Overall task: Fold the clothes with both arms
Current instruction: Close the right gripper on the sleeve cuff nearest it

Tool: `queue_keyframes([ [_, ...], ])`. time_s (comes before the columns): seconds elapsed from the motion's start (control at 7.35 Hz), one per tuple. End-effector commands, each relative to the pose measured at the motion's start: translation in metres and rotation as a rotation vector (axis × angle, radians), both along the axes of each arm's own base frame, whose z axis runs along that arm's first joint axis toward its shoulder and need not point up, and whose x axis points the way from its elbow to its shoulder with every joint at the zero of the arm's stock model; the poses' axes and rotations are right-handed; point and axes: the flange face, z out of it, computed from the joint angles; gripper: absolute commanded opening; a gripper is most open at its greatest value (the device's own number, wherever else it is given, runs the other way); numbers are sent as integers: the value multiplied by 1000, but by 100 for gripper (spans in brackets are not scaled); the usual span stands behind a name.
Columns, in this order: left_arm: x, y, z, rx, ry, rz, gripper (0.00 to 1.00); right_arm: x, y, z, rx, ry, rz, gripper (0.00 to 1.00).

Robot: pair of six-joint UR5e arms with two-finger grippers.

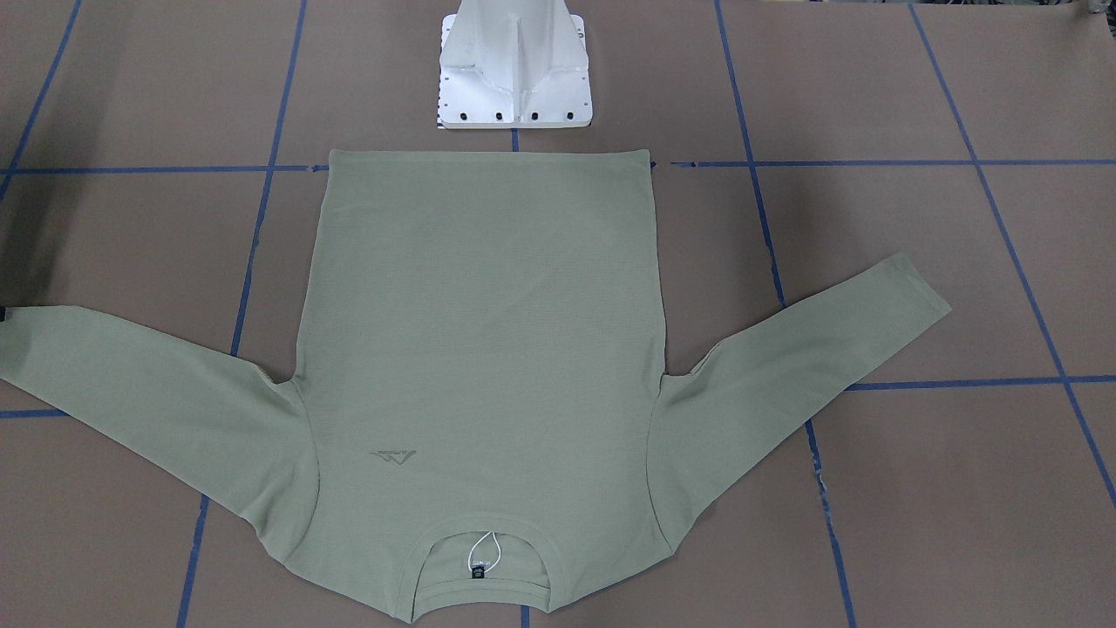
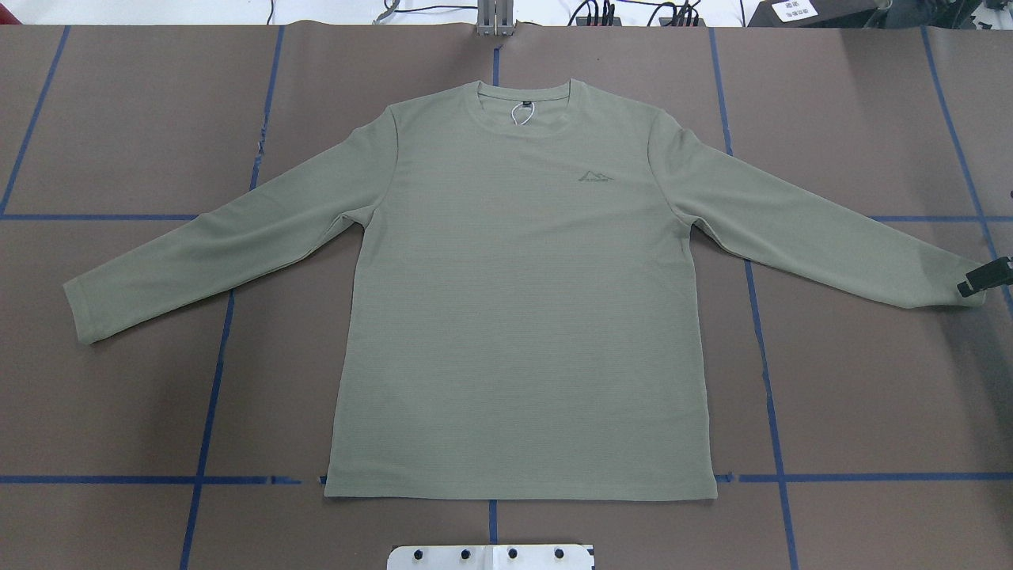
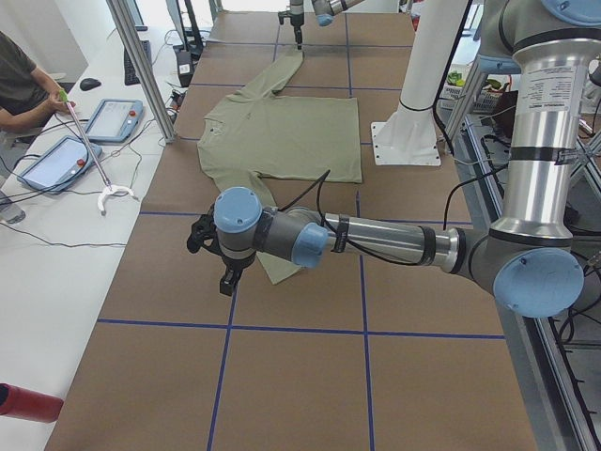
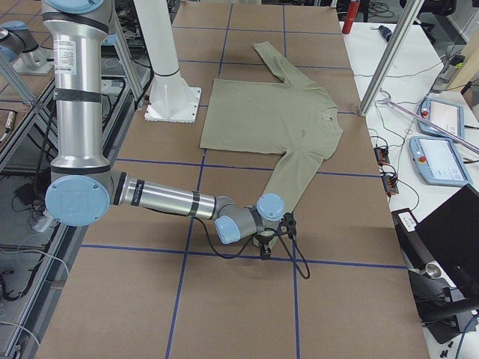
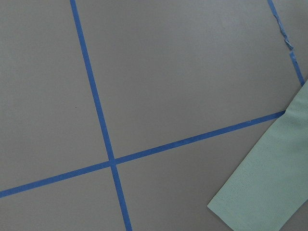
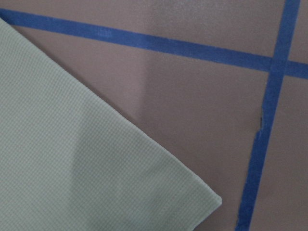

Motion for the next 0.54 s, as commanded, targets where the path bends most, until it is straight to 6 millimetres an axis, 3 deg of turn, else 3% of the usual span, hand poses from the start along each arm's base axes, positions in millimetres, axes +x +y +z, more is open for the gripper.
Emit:
queue_keyframes([
  [0.0,0,-1,-2,4,0,-1,100,1,1,4,-10,12,2,100],
  [0.41,-1,-2,-4,6,1,-3,100,2,2,12,-20,27,6,100],
])
